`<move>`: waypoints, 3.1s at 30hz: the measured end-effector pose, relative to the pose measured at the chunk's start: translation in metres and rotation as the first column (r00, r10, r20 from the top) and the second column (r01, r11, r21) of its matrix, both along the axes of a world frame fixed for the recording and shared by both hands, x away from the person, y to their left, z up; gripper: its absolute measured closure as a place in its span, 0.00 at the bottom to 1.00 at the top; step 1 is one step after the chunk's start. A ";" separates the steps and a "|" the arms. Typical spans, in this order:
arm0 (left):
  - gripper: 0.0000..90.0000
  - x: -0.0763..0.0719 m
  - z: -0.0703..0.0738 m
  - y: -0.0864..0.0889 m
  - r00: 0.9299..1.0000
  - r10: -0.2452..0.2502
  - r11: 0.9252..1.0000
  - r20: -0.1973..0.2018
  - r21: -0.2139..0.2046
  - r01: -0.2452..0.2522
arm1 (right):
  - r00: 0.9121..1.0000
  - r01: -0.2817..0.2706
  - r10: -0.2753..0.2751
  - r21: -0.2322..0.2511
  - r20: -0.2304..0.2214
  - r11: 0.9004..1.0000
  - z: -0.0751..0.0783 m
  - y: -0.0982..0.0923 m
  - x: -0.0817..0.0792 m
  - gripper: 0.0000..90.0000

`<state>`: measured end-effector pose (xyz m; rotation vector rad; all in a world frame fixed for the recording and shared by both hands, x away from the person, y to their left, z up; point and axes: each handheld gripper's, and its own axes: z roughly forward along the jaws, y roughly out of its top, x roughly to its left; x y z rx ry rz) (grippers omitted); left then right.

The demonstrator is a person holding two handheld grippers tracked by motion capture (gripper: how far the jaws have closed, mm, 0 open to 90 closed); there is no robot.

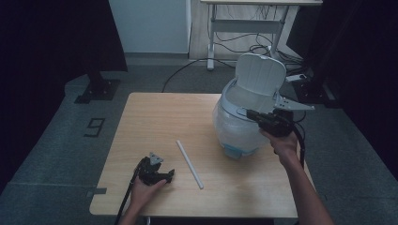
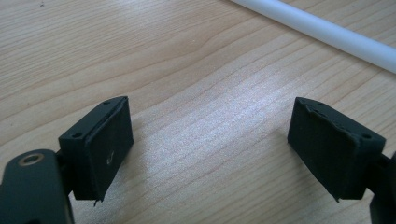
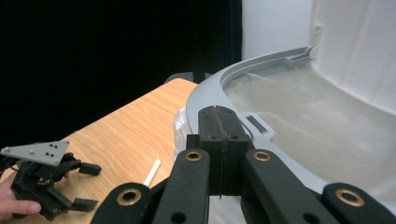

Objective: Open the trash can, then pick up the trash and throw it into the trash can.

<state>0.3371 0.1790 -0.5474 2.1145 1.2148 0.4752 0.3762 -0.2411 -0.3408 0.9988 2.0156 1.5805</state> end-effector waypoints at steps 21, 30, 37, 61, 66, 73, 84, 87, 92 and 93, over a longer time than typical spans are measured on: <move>0.15 0.000 0.000 -0.001 1.000 0.007 1.000 0.001 0.000 -0.007 | 0.999 0.022 -0.023 0.017 0.035 1.000 -0.088 -0.069 -0.074 0.65; 0.15 0.000 0.000 -0.001 1.000 0.007 1.000 0.000 0.001 -0.007 | 0.998 0.052 -0.052 0.001 -0.032 0.999 -0.135 -0.072 -0.073 0.52; 0.16 0.000 0.000 -0.001 1.000 0.007 1.000 0.000 0.001 -0.007 | 0.994 0.077 -0.078 -0.009 -0.075 0.997 -0.149 -0.073 -0.070 0.48; 0.16 0.007 0.031 -0.039 0.998 -0.054 0.992 -0.013 -0.111 0.052 | 0.987 0.095 -0.096 -0.013 -0.129 0.995 -0.169 -0.077 -0.072 0.48; 0.16 0.016 0.036 -0.056 0.998 -0.060 0.992 -0.023 -0.111 0.057 | 0.986 0.092 -0.092 -0.012 -0.139 0.996 -0.173 -0.078 -0.074 0.48; 0.16 0.035 0.031 -0.071 0.998 -0.016 0.999 -0.057 -0.048 0.013 | 0.986 0.090 -0.091 -0.017 -0.140 0.996 -0.173 -0.077 -0.074 0.48; 0.17 0.042 0.017 -0.080 0.995 -0.007 1.000 -0.097 0.005 0.007 | 0.986 0.093 -0.094 -0.014 -0.134 0.996 -0.172 -0.077 -0.077 0.48; 0.18 0.043 0.014 -0.081 0.995 -0.011 0.999 -0.098 0.033 0.014 | 0.986 0.096 -0.097 -0.012 -0.133 0.995 -0.172 -0.078 -0.077 0.48; 0.20 0.045 0.010 -0.082 0.996 -0.012 0.998 -0.094 0.055 0.017 | 0.986 0.098 -0.099 -0.014 -0.137 0.995 -0.173 -0.079 -0.077 0.48; 0.20 0.045 0.010 -0.082 0.996 -0.011 0.998 -0.094 0.054 0.016 | 0.986 0.098 -0.099 -0.015 -0.138 0.995 -0.173 -0.079 -0.077 0.48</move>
